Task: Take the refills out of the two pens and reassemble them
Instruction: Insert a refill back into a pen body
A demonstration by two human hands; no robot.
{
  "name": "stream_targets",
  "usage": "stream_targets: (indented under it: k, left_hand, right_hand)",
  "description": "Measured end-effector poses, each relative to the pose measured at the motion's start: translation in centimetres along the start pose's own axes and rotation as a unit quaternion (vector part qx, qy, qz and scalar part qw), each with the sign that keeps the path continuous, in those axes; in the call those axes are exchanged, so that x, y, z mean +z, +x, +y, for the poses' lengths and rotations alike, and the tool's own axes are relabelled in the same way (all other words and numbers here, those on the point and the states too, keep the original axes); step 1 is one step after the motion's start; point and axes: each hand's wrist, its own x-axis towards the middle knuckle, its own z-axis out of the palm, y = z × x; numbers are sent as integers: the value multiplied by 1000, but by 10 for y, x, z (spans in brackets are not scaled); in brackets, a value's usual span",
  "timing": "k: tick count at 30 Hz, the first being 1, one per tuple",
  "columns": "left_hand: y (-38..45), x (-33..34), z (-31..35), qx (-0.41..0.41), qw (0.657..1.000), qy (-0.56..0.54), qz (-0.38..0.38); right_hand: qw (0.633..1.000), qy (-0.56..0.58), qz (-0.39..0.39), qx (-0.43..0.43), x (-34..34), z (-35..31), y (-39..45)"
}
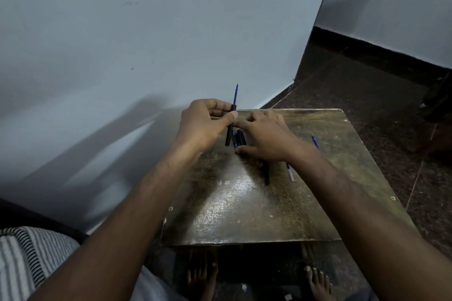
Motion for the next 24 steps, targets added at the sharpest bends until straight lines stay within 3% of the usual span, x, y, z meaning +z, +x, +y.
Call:
stream_targets:
  k: [8, 17, 21, 24]
  left_hand:
    - [-2, -2, -2, -1, 1000, 6, 5]
    - [-2, -2, 1, -2, 1000, -6, 10]
    - [-3, -1, -1, 17, 999, 28, 25]
    - [-7, 6, 0, 34, 999, 41, -7]
  right_hand:
    - [997, 70, 16, -39, 4, 4, 6]
    - [992, 31, 85, -86, 10, 0, 3]
    - [965, 199, 164, -43, 1, 3, -3]
    - [894, 399, 195, 53, -8, 18, -14]
